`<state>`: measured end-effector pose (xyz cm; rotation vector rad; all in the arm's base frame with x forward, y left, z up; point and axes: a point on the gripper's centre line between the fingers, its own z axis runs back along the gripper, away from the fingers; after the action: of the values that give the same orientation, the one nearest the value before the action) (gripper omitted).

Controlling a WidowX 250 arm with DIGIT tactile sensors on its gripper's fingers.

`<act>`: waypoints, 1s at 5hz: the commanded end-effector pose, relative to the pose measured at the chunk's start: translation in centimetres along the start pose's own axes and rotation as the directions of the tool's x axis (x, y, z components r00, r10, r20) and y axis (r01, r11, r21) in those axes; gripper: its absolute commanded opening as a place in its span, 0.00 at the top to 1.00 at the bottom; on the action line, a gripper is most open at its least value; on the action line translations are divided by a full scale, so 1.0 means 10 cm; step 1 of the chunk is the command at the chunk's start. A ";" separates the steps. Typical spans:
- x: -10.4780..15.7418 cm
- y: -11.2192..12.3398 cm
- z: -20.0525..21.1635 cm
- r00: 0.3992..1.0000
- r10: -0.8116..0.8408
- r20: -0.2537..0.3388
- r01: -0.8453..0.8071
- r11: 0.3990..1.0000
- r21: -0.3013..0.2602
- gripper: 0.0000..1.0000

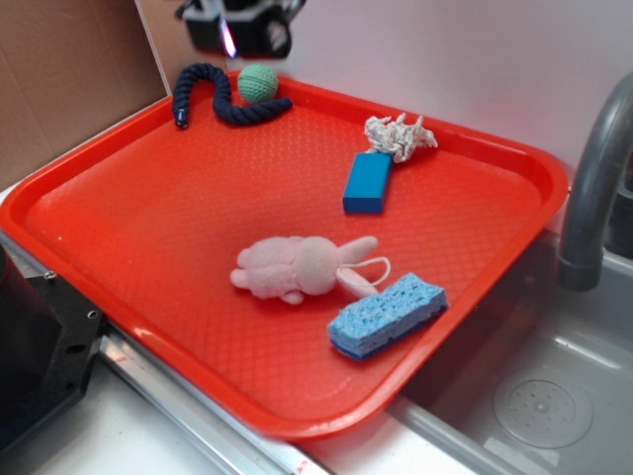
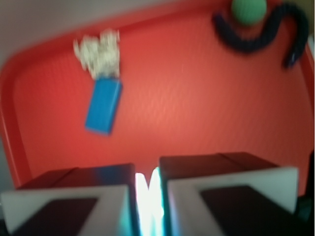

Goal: Grab the blue block.

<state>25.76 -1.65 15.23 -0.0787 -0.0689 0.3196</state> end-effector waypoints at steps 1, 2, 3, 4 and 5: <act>0.73 -0.15 -0.23 0.972 0.190 0.136 -0.188 0.982 -0.033 0.00; 0.22 -0.13 -0.39 0.971 0.186 0.150 -0.188 0.982 0.004 0.00; -0.10 -0.15 -0.37 0.974 0.143 0.175 -0.148 0.989 0.015 0.00; -0.20 -0.19 -0.45 0.978 0.146 0.150 -0.149 0.989 0.009 0.00; -0.15 -0.24 -0.61 0.979 0.170 0.115 -0.172 0.985 0.006 0.00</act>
<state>25.27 -5.42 8.05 -0.0255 -0.1231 0.4825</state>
